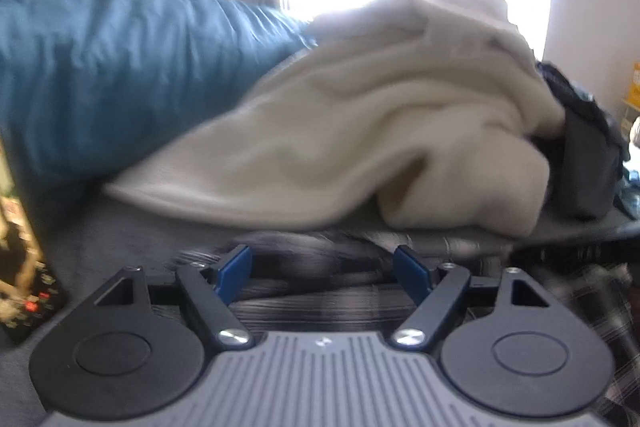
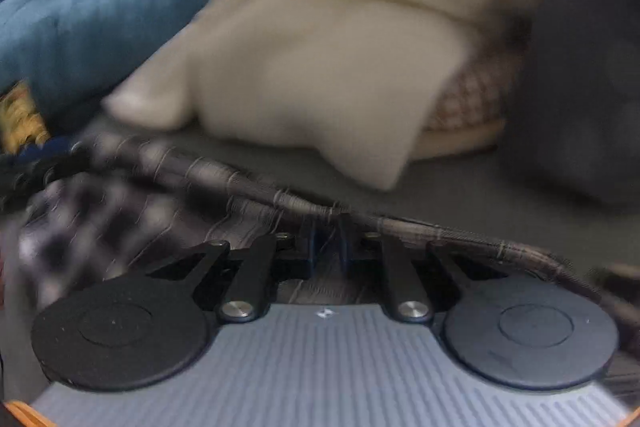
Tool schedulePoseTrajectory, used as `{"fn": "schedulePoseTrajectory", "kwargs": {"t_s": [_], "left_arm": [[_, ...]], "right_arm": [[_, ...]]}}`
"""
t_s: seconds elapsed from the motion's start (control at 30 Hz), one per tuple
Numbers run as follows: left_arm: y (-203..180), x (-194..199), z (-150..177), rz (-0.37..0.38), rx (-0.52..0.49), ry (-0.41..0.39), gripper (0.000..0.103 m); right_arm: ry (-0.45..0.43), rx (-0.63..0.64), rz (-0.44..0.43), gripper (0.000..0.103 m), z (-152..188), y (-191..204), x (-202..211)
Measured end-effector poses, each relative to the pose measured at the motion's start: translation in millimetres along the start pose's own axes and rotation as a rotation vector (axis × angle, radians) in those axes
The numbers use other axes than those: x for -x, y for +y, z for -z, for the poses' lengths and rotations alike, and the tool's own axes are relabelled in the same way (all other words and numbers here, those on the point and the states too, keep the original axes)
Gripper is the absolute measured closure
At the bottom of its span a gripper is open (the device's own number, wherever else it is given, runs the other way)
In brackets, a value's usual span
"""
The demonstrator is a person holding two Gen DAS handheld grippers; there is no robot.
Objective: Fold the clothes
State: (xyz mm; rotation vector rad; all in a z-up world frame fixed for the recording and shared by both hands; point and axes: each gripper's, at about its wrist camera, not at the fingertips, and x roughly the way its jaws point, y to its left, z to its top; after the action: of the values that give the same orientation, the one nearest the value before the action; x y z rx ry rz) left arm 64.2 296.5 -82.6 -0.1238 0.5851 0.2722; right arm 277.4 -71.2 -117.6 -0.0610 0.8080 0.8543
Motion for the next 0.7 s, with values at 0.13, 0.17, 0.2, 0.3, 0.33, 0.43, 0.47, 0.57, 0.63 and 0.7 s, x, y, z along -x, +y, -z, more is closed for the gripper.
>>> {"fn": "schedulePoseTrajectory", "kwargs": {"t_s": [0.13,0.17,0.2,0.3,0.33,0.43,0.47,0.57,0.63,0.7], "left_arm": [[-4,-18,1,-0.033,0.022,0.035,0.025],[-2,-19,2,-0.032,0.03,0.038,0.025],[0,-20,2,-0.03,0.038,0.04,0.025],[3,-24,4,-0.031,0.051,0.044,0.025],[2,-26,5,-0.034,0.05,0.045,0.025],[0,-30,7,-0.047,0.05,0.045,0.025],[-1,-31,8,-0.051,0.052,0.047,0.025],[-4,-35,11,-0.068,0.047,0.044,0.025],[-7,-36,12,-0.079,0.034,0.039,0.025],[-9,-36,14,-0.086,0.019,0.033,0.025]], "right_arm": [[-0.063,0.008,0.019,0.09,0,2,21],[-0.076,0.029,0.018,0.088,3,0,33],[-0.089,0.05,0.018,0.086,6,-4,46],[-0.101,0.129,0.074,0.078,19,-27,88],[-0.1,0.159,0.103,0.077,23,-35,101],[-0.048,0.257,0.25,0.077,37,-57,128],[-0.026,0.287,0.299,0.077,42,-65,133],[0.036,0.356,0.409,0.077,54,-84,137],[0.044,0.378,0.439,0.077,61,-92,138],[0.047,0.391,0.458,0.078,64,-96,133]]}}
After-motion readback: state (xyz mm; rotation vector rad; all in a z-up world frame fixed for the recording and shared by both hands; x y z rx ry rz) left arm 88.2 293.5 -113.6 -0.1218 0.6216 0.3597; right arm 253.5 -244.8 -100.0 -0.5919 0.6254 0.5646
